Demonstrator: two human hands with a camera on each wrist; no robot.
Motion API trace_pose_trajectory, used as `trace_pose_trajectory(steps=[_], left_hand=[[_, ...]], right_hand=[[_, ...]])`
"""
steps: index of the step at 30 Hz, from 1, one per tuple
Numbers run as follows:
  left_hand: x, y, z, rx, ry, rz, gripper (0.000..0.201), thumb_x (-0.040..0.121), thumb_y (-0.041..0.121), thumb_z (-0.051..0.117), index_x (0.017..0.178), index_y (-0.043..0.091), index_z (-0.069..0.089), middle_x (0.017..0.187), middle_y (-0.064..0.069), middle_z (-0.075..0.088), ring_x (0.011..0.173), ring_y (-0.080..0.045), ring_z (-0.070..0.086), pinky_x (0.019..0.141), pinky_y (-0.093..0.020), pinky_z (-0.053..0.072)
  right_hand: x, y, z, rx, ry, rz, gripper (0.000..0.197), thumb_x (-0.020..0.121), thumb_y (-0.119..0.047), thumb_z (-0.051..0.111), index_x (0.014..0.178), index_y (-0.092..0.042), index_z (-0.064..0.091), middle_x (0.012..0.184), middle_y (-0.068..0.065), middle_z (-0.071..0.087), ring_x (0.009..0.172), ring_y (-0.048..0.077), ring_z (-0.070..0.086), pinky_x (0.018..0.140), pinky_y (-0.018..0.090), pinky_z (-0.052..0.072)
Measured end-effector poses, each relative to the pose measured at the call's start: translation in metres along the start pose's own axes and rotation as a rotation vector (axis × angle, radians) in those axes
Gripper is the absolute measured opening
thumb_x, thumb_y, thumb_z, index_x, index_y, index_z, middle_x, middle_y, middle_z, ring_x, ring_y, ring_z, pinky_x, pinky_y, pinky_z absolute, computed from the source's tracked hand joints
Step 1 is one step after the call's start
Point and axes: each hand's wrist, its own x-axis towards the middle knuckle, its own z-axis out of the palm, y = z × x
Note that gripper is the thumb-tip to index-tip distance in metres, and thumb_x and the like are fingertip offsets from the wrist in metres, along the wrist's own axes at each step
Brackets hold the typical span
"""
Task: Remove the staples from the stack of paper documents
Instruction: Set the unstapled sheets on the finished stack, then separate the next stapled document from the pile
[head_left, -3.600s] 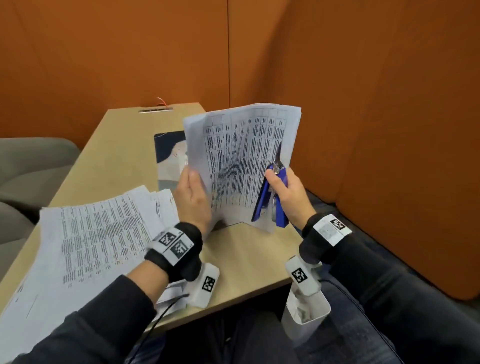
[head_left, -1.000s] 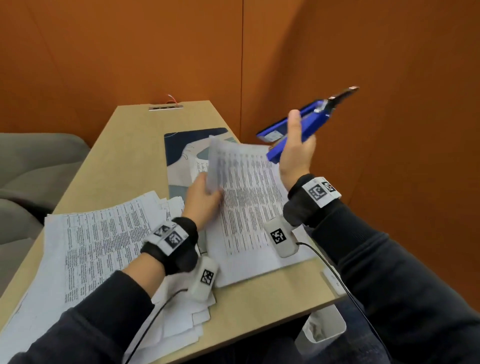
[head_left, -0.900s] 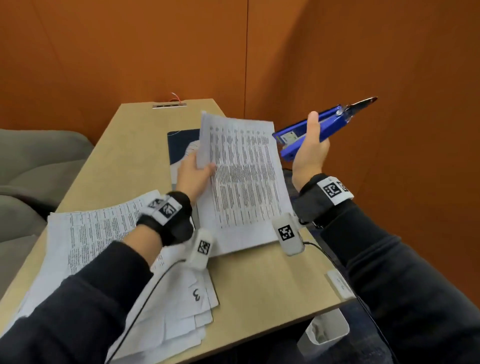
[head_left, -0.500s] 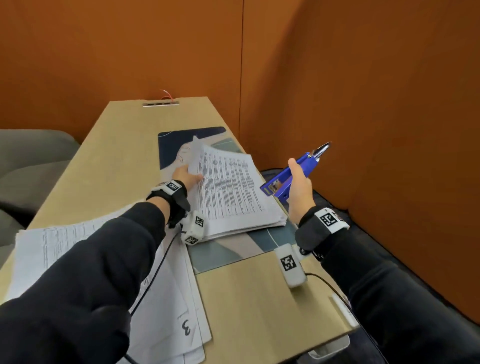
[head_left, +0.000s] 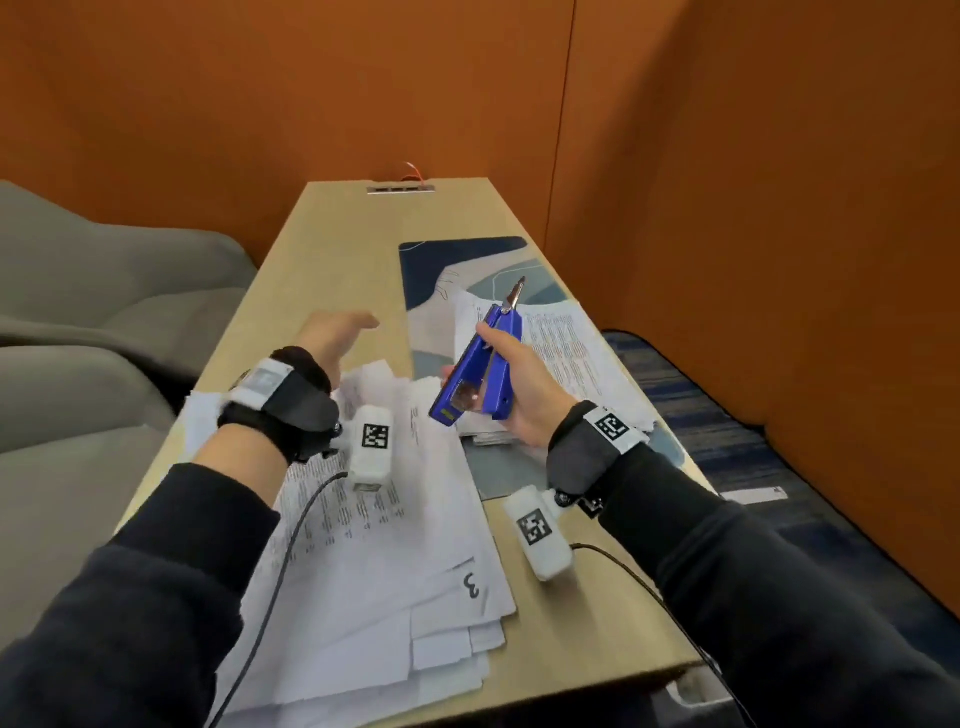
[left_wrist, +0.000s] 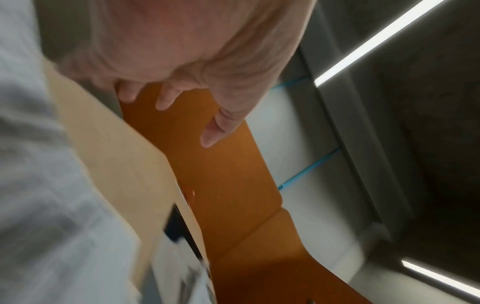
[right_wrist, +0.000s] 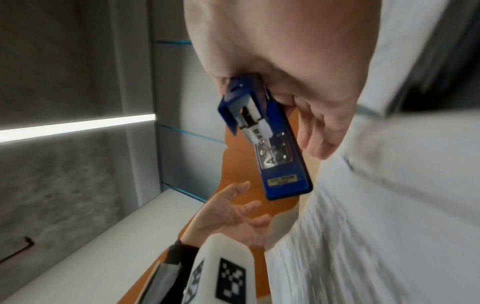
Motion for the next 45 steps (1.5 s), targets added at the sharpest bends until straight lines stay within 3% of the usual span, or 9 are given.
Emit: trace_pose_trajectory(steps=[5, 14, 20, 26, 29, 34, 37, 41, 45], left_hand=[[-0.024, -0.046, -0.115, 0.283, 0.404, -0.044, 0.08, 0.069, 0.039, 0.071, 0.134, 0.002, 0.042, 0.138, -0.021, 0.042, 0.125, -0.038, 0.042, 0.103, -0.044, 0.038], [-0.056, -0.077, -0.135, 0.443, 0.117, 0.433, 0.022, 0.094, 0.018, 0.055, 0.112, 0.014, 0.066, 0.099, -0.003, 0.065, 0.099, -0.022, 0.057, 0.091, -0.034, 0.041], [-0.073, -0.087, -0.143, 0.148, 0.19, 0.595, 0.029, 0.094, 0.029, 0.052, 0.089, 0.001, 0.058, 0.087, -0.018, 0.064, 0.079, -0.017, 0.053, 0.075, -0.038, 0.045], [-0.087, -0.067, -0.146, 0.023, 0.166, 0.622, 0.015, 0.097, 0.019, 0.05, 0.091, 0.008, 0.058, 0.088, -0.012, 0.065, 0.081, -0.016, 0.059, 0.081, -0.038, 0.051], [-0.1, -0.05, -0.154, -0.19, 0.066, 0.563, 0.012, 0.099, 0.011, 0.047, 0.098, 0.012, 0.059, 0.095, -0.003, 0.069, 0.082, -0.01, 0.067, 0.073, -0.025, 0.056], [-0.124, -0.029, -0.155, -0.382, -0.379, 0.246, 0.037, 0.079, 0.028, 0.068, 0.112, 0.013, 0.064, 0.102, -0.006, 0.073, 0.089, -0.019, 0.071, 0.07, -0.031, 0.058], [-0.13, -0.03, -0.132, -0.258, -0.638, 0.096, 0.065, 0.051, 0.016, 0.085, 0.113, 0.014, 0.065, 0.106, -0.01, 0.072, 0.091, -0.024, 0.071, 0.07, -0.036, 0.059], [-0.135, -0.04, -0.067, -0.322, -0.556, -0.002, 0.03, 0.089, 0.004, 0.052, 0.117, 0.003, 0.061, 0.101, -0.013, 0.072, 0.083, -0.026, 0.071, 0.07, -0.037, 0.06], [-0.136, -0.056, -0.009, -0.337, -0.577, -0.088, 0.024, 0.094, 0.002, 0.044, 0.112, -0.001, 0.06, 0.097, -0.016, 0.071, 0.078, -0.027, 0.07, 0.064, -0.036, 0.06]], right_hand=[[0.002, 0.061, 0.052, -0.117, -0.019, 0.107, 0.024, 0.089, -0.043, 0.065, 0.098, -0.022, 0.061, 0.095, 0.006, 0.067, 0.083, 0.021, 0.063, 0.068, 0.032, 0.054], [0.0, 0.08, 0.046, -0.043, 0.024, 0.045, 0.018, 0.094, -0.031, 0.061, 0.104, -0.017, 0.061, 0.086, 0.001, 0.069, 0.077, 0.015, 0.065, 0.064, 0.028, 0.054], [-0.008, 0.081, 0.047, -0.089, 0.01, 0.015, 0.042, 0.091, -0.028, 0.064, 0.128, -0.007, 0.061, 0.123, 0.016, 0.067, 0.11, 0.034, 0.064, 0.103, 0.05, 0.048], [-0.016, 0.074, 0.051, -0.204, -0.05, -0.042, 0.015, 0.094, -0.027, 0.061, 0.102, -0.015, 0.065, 0.076, 0.0, 0.07, 0.064, 0.013, 0.065, 0.063, 0.029, 0.055], [-0.028, 0.06, 0.053, -0.226, -0.086, -0.099, 0.009, 0.095, -0.023, 0.059, 0.093, -0.015, 0.063, 0.064, -0.005, 0.069, 0.057, 0.012, 0.064, 0.05, 0.024, 0.051], [-0.051, 0.024, 0.05, -0.253, -0.091, -0.098, 0.028, 0.089, -0.025, 0.065, 0.111, -0.008, 0.067, 0.108, 0.016, 0.072, 0.093, 0.029, 0.068, 0.092, 0.045, 0.053], [-0.061, -0.006, 0.034, -0.313, -0.05, -0.088, 0.024, 0.092, -0.023, 0.062, 0.11, -0.008, 0.066, 0.1, 0.01, 0.073, 0.079, 0.021, 0.07, 0.073, 0.032, 0.06], [-0.077, -0.036, -0.005, -0.519, -0.019, 0.029, 0.027, 0.092, -0.028, 0.064, 0.113, -0.011, 0.064, 0.094, 0.006, 0.075, 0.072, 0.017, 0.072, 0.058, 0.026, 0.058], [-0.092, -0.052, -0.049, -1.146, 0.15, -0.123, 0.044, 0.09, -0.047, 0.063, 0.1, -0.004, 0.065, 0.091, 0.012, 0.071, 0.081, 0.025, 0.067, 0.078, 0.037, 0.052]])
